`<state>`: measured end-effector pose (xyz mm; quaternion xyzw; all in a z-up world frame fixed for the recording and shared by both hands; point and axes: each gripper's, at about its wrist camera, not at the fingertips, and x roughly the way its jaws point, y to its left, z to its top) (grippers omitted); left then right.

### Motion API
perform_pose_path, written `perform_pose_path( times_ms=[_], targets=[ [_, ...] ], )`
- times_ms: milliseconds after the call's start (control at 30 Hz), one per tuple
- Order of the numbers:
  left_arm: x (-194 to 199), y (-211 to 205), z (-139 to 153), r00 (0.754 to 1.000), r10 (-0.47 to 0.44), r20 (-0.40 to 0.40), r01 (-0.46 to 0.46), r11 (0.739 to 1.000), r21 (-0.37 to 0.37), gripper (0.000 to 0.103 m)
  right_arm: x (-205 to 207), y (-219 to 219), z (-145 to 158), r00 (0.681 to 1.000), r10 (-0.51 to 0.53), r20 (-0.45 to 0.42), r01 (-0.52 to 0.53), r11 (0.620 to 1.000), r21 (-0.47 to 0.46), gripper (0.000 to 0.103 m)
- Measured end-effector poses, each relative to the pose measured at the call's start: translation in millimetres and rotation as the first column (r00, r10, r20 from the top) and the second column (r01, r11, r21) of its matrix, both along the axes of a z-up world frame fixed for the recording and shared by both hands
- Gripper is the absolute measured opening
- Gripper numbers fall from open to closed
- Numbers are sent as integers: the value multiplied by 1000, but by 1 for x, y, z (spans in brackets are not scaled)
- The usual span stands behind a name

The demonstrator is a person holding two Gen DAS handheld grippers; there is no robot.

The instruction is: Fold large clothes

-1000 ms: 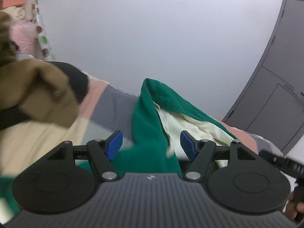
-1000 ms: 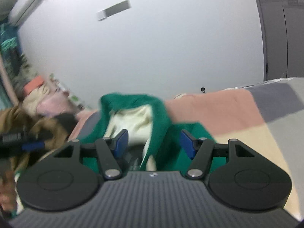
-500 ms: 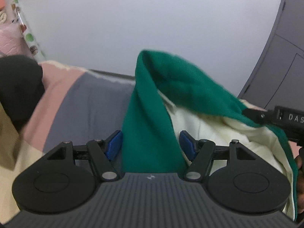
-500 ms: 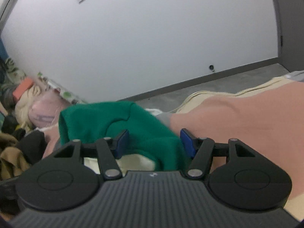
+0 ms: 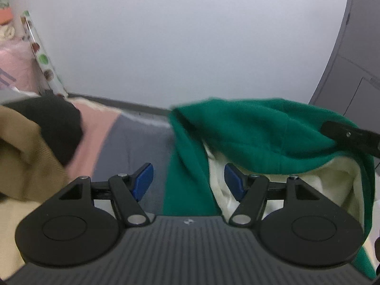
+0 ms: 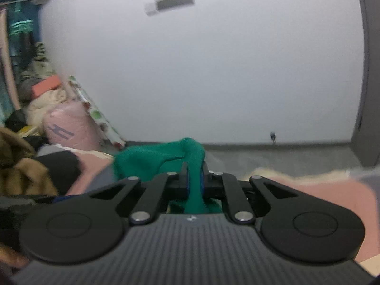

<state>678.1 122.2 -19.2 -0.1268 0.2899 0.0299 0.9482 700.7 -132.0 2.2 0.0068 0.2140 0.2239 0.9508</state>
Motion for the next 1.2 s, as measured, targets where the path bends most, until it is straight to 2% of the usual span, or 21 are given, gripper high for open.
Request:
perform_pose_path(
  times_ms=[200,300,500,567,667,800,900,1000,1067,1200],
  targets=[
    [-90,24,67,994,46,96,-42,998,-41,71,-97,-5,58,985,73,156,-71,997,-21,9],
    [-148,39,94,989,80,125,-71,995,-75,71,-150,-15,79,977,99,186,-94,995,-33,9],
    [-267,38,113,987,63,149,-44,991,-127,71,-258,-29,89,952,169,254,-149,984,-97,8],
    [-303,26,108,989,45,139,-26,991,-132,71,-299,-37,83,947,196,254,-179,980,-89,8],
    [-351,1,93,995,-9,104,19,995,-102,71,-347,-46,59,953,215,214,-204,976,-70,7],
    [-400,-28,67,994,-64,88,73,992,-103,71,-393,-54,15,967,214,141,-206,976,-67,7],
    [-417,-46,45,995,-83,58,89,991,-104,71,-413,-60,-20,982,180,56,-178,983,-44,7],
    [-412,-59,36,994,-103,28,105,990,-93,71,-419,-58,-51,988,153,-28,-155,986,-56,7],
    [-402,-68,36,992,-126,17,128,987,-101,71,-416,-55,-61,988,130,-83,-134,990,-45,7],
    [-371,-98,39,985,-175,-1,174,981,-83,72,-413,-62,-70,987,102,-123,-95,994,58,7]
  ],
)
